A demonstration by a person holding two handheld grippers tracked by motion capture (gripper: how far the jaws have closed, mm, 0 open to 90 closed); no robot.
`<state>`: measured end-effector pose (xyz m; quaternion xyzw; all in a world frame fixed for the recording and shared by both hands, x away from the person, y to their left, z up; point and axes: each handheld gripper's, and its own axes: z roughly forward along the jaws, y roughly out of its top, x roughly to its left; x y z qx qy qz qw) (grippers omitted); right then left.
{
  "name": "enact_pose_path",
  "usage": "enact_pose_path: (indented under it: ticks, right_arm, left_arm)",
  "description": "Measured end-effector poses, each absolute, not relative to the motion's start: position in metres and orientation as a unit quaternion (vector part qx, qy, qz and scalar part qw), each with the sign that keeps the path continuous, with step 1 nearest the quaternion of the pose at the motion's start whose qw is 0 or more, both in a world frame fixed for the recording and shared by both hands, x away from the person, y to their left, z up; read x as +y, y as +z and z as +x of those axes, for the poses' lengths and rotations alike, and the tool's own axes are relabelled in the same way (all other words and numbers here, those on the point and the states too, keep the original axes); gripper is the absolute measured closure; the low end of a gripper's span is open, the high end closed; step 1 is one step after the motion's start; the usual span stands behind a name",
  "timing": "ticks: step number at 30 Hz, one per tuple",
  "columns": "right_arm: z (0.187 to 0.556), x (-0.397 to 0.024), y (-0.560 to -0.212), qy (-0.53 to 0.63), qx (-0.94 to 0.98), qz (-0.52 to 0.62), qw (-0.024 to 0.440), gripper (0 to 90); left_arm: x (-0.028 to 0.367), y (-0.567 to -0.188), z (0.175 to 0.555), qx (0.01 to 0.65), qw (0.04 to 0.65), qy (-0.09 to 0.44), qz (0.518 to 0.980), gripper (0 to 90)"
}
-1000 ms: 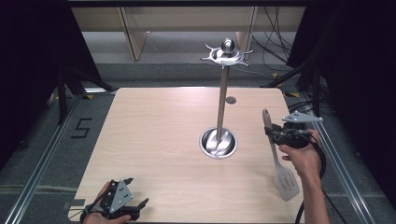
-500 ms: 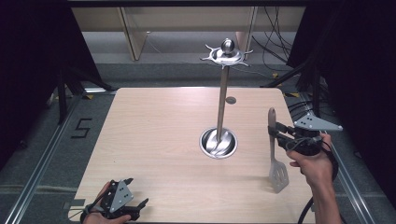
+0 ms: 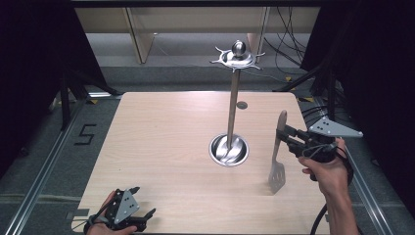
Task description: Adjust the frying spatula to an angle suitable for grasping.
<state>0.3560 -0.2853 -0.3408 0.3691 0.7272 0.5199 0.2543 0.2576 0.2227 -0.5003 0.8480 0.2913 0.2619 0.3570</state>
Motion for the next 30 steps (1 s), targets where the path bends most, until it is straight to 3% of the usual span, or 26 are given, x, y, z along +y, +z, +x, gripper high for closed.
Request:
enact_pose_path:
  ticks: [10, 11, 30]
  right_arm:
    - [0.362, -0.283, -0.332, 0.546, 0.724, 0.344, 0.244, 69.8]
    - [0.363, -0.279, -0.330, 0.547, 0.724, 0.353, 0.227, 69.8]
    - [0.381, -0.256, -0.297, 0.540, 0.734, 0.327, 0.252, 69.7]
  left_arm:
    - [0.221, -0.501, 0.257, 0.288, 0.366, 0.253, 0.848, 14.9]
    - [0.221, -0.501, 0.257, 0.288, 0.367, 0.260, 0.845, 14.9]
    - [0.222, -0.498, 0.256, 0.281, 0.366, 0.261, 0.848, 15.0]
